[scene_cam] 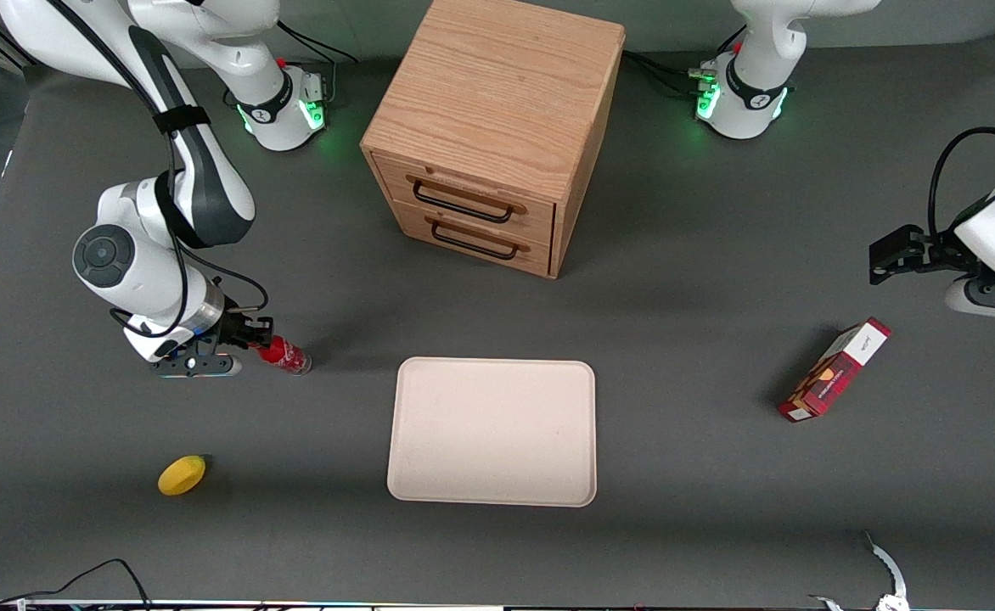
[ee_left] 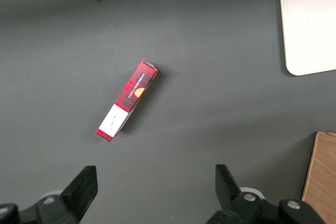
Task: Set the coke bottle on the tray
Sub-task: 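Close the right gripper around the bottle's cap end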
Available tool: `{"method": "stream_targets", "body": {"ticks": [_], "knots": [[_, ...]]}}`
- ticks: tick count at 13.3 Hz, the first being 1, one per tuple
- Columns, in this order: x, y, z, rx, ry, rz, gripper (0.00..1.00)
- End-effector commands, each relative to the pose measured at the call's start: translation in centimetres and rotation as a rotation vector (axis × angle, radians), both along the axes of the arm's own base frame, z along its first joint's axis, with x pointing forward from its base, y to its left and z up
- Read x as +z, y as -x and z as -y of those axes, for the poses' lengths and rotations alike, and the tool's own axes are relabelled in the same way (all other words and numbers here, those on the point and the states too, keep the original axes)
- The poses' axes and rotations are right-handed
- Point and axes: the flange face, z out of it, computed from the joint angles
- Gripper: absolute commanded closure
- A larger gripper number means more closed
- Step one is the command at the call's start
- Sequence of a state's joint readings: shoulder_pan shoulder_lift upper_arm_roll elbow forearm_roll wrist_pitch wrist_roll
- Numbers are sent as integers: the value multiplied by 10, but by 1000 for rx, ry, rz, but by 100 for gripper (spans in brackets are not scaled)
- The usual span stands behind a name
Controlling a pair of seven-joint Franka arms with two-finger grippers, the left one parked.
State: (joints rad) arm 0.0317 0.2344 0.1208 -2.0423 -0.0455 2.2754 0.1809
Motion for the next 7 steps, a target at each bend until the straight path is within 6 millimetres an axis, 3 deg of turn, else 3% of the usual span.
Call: {"method": "stream_targets", "body": {"ticks": [1, 4, 7], "knots": [[9, 7, 1, 26, 11, 21, 100], [23, 5, -3, 30, 11, 38, 100], [90, -19, -6, 20, 20, 15, 100]]}}
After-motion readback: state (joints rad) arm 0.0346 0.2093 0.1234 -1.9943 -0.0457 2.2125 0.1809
